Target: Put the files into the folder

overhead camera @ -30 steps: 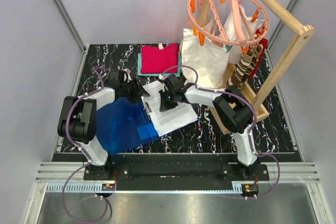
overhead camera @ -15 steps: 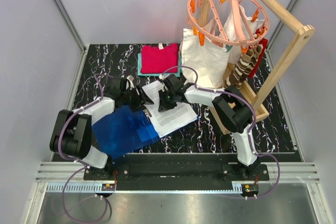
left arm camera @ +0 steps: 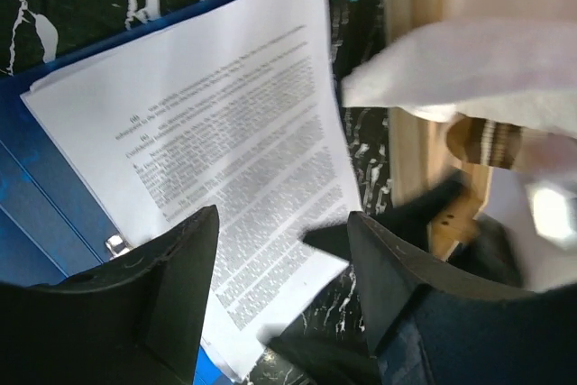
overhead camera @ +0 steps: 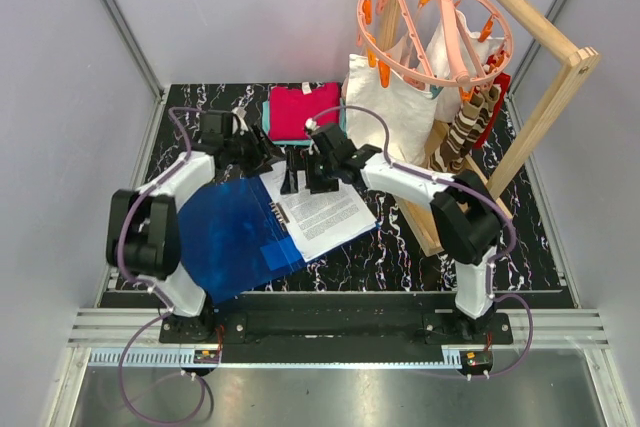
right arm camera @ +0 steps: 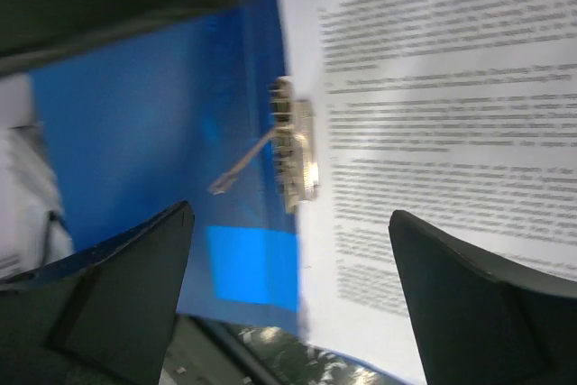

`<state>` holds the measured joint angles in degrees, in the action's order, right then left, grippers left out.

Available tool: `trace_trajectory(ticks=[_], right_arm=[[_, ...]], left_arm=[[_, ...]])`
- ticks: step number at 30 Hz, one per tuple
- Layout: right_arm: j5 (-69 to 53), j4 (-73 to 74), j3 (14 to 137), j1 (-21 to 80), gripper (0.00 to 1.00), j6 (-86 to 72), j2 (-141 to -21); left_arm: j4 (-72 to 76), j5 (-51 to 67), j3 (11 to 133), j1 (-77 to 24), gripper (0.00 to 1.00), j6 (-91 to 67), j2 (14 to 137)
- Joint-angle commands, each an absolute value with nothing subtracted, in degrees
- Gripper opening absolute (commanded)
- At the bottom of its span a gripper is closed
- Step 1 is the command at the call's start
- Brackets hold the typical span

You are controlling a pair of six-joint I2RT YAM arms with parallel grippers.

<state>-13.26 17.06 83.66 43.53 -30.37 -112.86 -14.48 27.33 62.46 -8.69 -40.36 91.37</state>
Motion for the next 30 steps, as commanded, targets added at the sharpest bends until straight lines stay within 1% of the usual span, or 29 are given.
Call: trace_trajectory(ticks=[1,3,5,6,8,9,10,11,12,13,14,17,19,22,24,26,27,30], right_arm=[[-25.63,15.82,87.09,43.42,1.00,-39.27,-109.24],[-30.47,13.12,86.75,43.50,1.00,-43.56,-110.21],[-31.72,4.53,80.44,43.68,1.00,-53.11,-109.52],[-29.64,-2.83,78.59,44.29,1.00,-55.17,-109.25],[-26.91,-2.11,78.40,44.65,0.97,-57.47,-109.95],[-25.24,-2.11,78.40,44.82,0.93,-57.65,-110.04],[-24.53,-2.02,78.40,44.82,0.76,-58.18,-110.56],[-24.00,-1.76,78.40,44.82,0.63,-60.18,-110.91],[-23.82,-0.97,78.57,44.82,0.54,-60.99,-111.27],[-24.08,-0.44,79.27,45.00,0.48,-61.95,-112.40],[-24.43,-0.27,79.54,45.17,0.48,-63.53,-113.11],[-24.35,2.28,80.42,46.23,0.57,-65.64,-114.96],[-23.56,2.37,80.16,46.49,0.57,-66.53,-115.40],[-22.24,2.55,79.72,46.84,0.54,-67.41,-115.66],[-21.62,3.08,79.72,46.76,0.46,-68.03,-115.93],[-21.97,3.16,80.07,46.76,0.43,-68.46,-116.45],[-22.06,3.16,80.33,46.76,0.39,-68.64,-116.98],[-22.50,3.16,80.68,46.84,0.35,-69.26,-117.77]], left_arm=[[-16.07,29.62,66.87,-8.61,0.61,-38.59,101.31],[-19.33,29.10,69.68,-8.70,0.60,-36.66,104.05],[-20.30,29.01,70.31,-8.61,0.55,-36.30,106.43],[-20.48,28.83,70.40,-8.70,0.54,-36.30,106.78],[-20.65,28.13,70.49,-8.70,0.52,-36.12,107.75],[-20.74,27.78,70.49,-8.70,0.52,-35.60,108.10],[-20.74,27.60,70.40,-8.61,0.52,-35.42,108.45],[-20.66,27.42,70.31,-8.70,0.52,-35.25,108.72],[-20.83,27.16,70.05,-8.79,0.52,-34.72,108.89],[-20.74,26.72,69.87,-8.70,0.52,-34.37,109.16],[-20.83,26.46,69.61,-8.61,0.53,-34.19,109.51],[-20.74,26.45,69.00,-8.70,0.53,-34.19,110.21],[-20.74,26.28,69.00,-8.79,0.53,-34.10,110.30],[-20.83,25.58,69.08,-8.70,0.53,-33.93,110.21],[-20.83,25.49,69.17,-8.79,0.53,-33.93,110.21],[-20.74,25.58,69.26,-8.79,0.53,-34.10,110.21],[-20.83,25.49,69.17,-8.79,0.53,-34.01,110.21],[-20.83,25.40,69.08,-8.79,0.53,-34.01,109.95]])
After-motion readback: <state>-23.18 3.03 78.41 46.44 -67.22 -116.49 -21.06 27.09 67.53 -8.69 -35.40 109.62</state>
